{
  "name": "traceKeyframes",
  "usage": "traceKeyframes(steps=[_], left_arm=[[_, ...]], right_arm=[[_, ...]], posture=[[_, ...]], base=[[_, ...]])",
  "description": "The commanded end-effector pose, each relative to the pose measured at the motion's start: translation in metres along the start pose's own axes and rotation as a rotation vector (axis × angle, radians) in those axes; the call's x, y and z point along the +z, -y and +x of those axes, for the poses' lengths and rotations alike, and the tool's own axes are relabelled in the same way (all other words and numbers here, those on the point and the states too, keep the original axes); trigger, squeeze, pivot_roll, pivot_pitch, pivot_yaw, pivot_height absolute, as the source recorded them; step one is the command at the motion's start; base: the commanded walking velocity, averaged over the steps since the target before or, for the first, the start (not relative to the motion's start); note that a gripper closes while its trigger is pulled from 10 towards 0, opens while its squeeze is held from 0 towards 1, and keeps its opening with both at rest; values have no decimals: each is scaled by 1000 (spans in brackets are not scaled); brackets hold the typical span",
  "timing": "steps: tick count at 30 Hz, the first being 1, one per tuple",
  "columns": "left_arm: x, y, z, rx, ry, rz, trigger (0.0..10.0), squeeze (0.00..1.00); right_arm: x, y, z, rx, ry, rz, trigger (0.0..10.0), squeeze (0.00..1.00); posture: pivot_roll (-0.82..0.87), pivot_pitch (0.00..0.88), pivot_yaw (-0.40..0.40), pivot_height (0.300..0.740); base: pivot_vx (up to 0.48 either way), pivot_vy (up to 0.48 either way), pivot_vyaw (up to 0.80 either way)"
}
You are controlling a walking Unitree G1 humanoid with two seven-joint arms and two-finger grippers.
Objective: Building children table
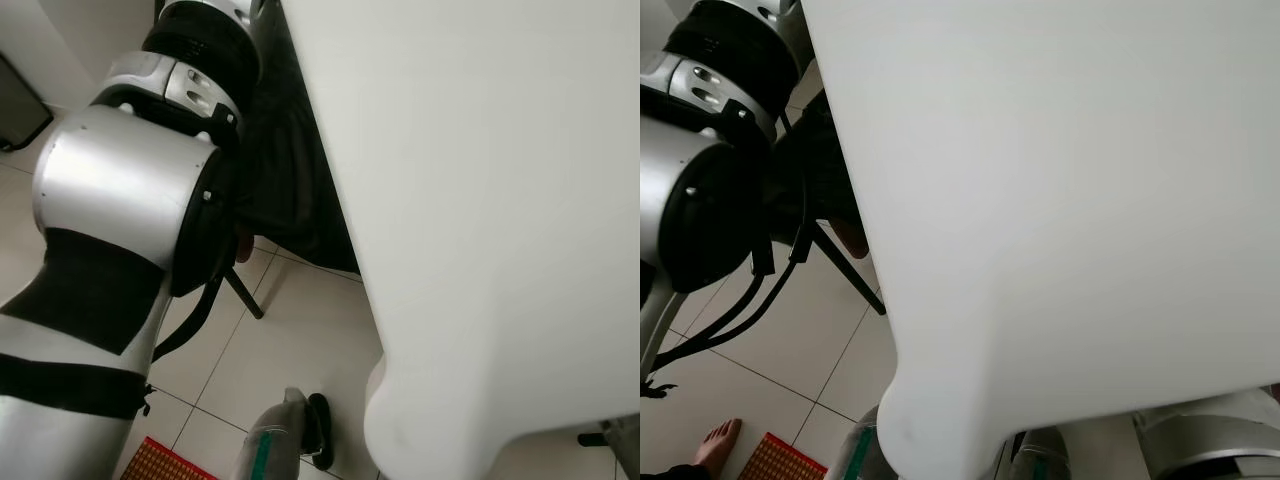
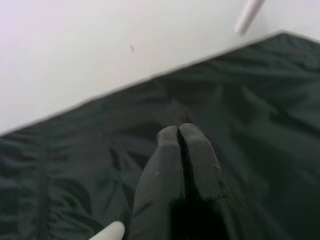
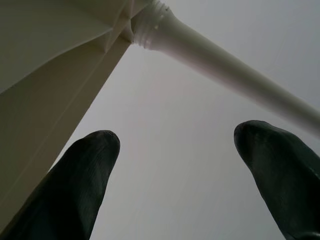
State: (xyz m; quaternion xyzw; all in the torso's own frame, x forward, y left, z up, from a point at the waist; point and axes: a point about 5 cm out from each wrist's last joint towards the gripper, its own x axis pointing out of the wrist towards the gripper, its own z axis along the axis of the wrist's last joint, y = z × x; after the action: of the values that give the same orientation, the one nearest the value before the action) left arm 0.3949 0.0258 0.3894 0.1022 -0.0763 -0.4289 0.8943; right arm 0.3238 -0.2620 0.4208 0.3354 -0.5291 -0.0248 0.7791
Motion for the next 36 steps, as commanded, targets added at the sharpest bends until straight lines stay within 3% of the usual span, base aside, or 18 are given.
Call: traceKeyframes(steps=[1,3,6,8,12,14,18,21,23,25,27,28,30,31,32,36], left_arm=[[-5,-4,-6,-25,-29,19,10000,0],[-10,-4,-7,-39,-37,15,10000,0],[-40,3,-21,-100,-60,35,10000,0],[-40,3,-21,-100,-60,35,10000,0],[-84,13,-44,-96,-119,45,10000,0],[-84,13,-44,-96,-119,45,10000,0],[-115,28,-73,-126,-181,102,10000,0],[-122,33,-81,-134,-195,115,10000,0],[-132,43,-101,-156,-220,145,10000,0],[-132,43,-101,-156,-220,145,10000,0],[-144,54,-126,-168,-267,190,10000,0],[-144,54,-126,-168,-267,190,10000,0],[-150,64,-148,-169,-309,176,10000,0],[-150,64,-148,-169,-309,176,10000,0],[-148,74,-163,-214,-333,175,10000,0],[-144,83,-174,-272,-344,200,10000,0]], right_arm=[[-4,-6,-7,19,-23,-11,10000,0],[-5,-5,-11,21,-32,-11,10000,0],[-5,-4,-19,12,-42,-27,10000,0],[-5,-4,-19,12,-42,-27,10000,0],[-6,1,-29,-1,-70,-55,10000,0],[-6,1,-29,-1,-70,-55,10000,0],[-8,8,-44,-12,-129,-80,10000,0],[-9,11,-51,-18,-156,-89,10000,0],[-11,15,-65,-23,-209,-117,10000,0],[-11,15,-65,-23,-209,-117,10000,0],[-12,21,-80,-27,-262,-153,10000,0],[-12,21,-80,-27,-262,-153,10000,0],[-9,28,-89,-36,-290,-189,10000,0],[-9,28,-89,-36,-290,-189,10000,0],[-4,32,-92,-49,-294,-207,10000,0],[0,33,-92,-56,-292,-215,10000,0]], posture=[[119,145,136,740],[119,148,139,740],[127,154,124,740],[127,154,124,740],[127,160,107,740],[127,160,107,740],[127,159,81,740],[119,153,67,740],[117,152,63,740],[117,152,63,740],[107,146,56,740],[107,146,56,740],[104,139,54,740],[104,139,54,740],[102,135,56,740],[102,129,59,740]], base=[[0,0,0],[0,0,0],[0,0,0],[0,0,0],[0,0,0],[0,0,0],[0,0,0],[0,0,0],[0,0,0],[0,0,0],[0,0,0],[0,0,0],[0,0,0],[0,0,0],[0,0,0],[0,0,0]])
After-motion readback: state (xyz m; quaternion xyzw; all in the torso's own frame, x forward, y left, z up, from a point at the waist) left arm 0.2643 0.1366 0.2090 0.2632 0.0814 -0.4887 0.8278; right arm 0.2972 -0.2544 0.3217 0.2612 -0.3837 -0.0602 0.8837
